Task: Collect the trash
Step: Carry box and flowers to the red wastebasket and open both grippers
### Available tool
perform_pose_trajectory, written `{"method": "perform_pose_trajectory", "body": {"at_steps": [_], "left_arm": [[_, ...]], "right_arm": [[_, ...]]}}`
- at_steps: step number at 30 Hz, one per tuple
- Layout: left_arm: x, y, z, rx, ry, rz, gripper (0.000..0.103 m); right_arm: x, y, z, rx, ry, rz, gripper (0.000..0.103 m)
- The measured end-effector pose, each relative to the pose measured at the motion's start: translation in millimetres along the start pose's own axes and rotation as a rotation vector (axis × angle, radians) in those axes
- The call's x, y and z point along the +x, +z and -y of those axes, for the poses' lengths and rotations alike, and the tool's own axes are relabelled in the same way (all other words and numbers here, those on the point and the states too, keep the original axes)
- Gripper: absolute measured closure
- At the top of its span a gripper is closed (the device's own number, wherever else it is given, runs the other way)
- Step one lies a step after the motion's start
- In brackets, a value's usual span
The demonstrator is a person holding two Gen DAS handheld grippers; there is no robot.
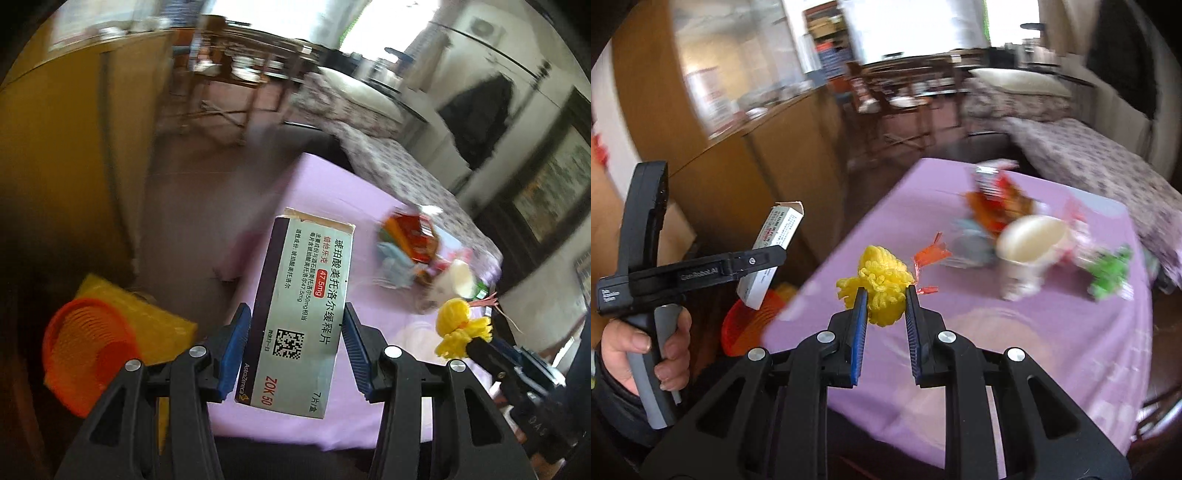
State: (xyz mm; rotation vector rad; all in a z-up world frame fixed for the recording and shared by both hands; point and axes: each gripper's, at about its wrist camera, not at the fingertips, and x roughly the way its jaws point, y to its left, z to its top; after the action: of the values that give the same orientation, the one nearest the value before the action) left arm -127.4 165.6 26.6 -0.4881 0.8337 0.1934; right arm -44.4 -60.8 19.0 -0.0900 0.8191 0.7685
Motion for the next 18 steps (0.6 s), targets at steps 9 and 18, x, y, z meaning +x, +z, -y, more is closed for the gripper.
{"method": "perform_pose_trajectory", "body": {"at_steps": [9,18], "left_arm": [[-17.2,-26.5,-130.8,-0.192,0.204,-0.05,0.053],[-13.0,-53.3,-225.9,-0.319,0.324,-0.137,0.055]], "right_arm": [[76.5,37.8,-133.3,-0.178,0.204,-0.164,0.082],[158.6,28.7,-226.1,-0.25,0.281,-0.366,0.082]]}}
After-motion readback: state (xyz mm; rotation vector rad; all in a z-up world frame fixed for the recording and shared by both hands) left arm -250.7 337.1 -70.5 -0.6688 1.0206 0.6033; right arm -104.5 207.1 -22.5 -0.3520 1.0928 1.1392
